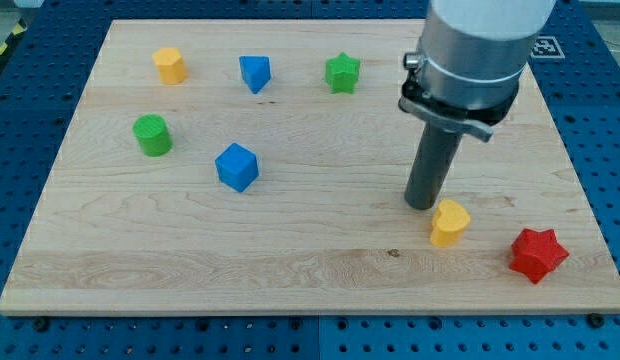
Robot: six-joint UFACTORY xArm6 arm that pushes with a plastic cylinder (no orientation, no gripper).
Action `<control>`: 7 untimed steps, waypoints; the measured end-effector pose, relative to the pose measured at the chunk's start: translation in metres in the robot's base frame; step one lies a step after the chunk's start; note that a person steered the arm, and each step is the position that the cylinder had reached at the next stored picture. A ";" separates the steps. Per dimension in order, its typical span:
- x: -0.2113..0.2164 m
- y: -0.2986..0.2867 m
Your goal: Move the yellow heart left to the red star
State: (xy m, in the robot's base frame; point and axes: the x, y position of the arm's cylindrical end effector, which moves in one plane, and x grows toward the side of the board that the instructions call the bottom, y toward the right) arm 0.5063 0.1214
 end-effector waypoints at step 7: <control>0.112 -0.058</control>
State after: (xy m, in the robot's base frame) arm 0.6183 0.0638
